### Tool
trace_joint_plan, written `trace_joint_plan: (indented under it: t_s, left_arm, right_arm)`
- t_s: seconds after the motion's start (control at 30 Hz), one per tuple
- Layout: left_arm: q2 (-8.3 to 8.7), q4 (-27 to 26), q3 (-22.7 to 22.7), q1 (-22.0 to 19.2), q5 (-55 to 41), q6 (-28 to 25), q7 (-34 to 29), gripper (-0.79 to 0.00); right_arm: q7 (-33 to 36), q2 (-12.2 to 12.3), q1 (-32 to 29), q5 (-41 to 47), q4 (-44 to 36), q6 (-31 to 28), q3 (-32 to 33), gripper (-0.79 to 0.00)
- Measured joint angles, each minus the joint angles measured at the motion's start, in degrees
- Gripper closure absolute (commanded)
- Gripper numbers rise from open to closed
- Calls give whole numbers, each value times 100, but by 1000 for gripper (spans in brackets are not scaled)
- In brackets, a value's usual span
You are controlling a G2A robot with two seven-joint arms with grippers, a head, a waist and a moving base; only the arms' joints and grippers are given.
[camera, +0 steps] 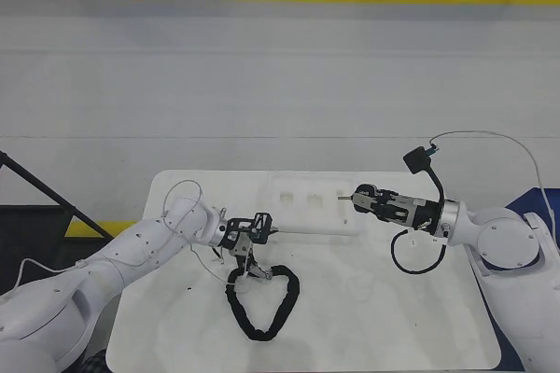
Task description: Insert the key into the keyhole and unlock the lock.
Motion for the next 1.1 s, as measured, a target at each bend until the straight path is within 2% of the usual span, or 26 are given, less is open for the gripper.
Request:
trace_joint_plan:
  t_s: [0.13,0.3,0.47,0.7,0.87,0.9,1.1]
  left_arm:
    - [82,84,-77,287,3,95,290,-785]
    - [250,107,-141,583,533,503,841,-785]
    - [333,16,-175,742,1032,805,1100,-785]
    - [332,-9,-290,916,1176,1108,1182,-785]
    - [308,31,-369,995,1177,1081,1116,-785]
    - [302,36,-384,1004,1176,1066,1107,-763]
    - [251,49,-470,1060,1198,1059,960,-785]
  right_arm:
    - [0,0,0,0,0,0,0,0]
    - [0,0,0,0,0,0,0,0]
    - [0,0,0,0,0,0,0,0]
    - [0,0,0,0,0,0,0,0]
    - [0,0,0,0,0,0,0,0]
    - [0,0,0,0,0,0,0,0]
    - [0,0,0,0,0,0,0,0]
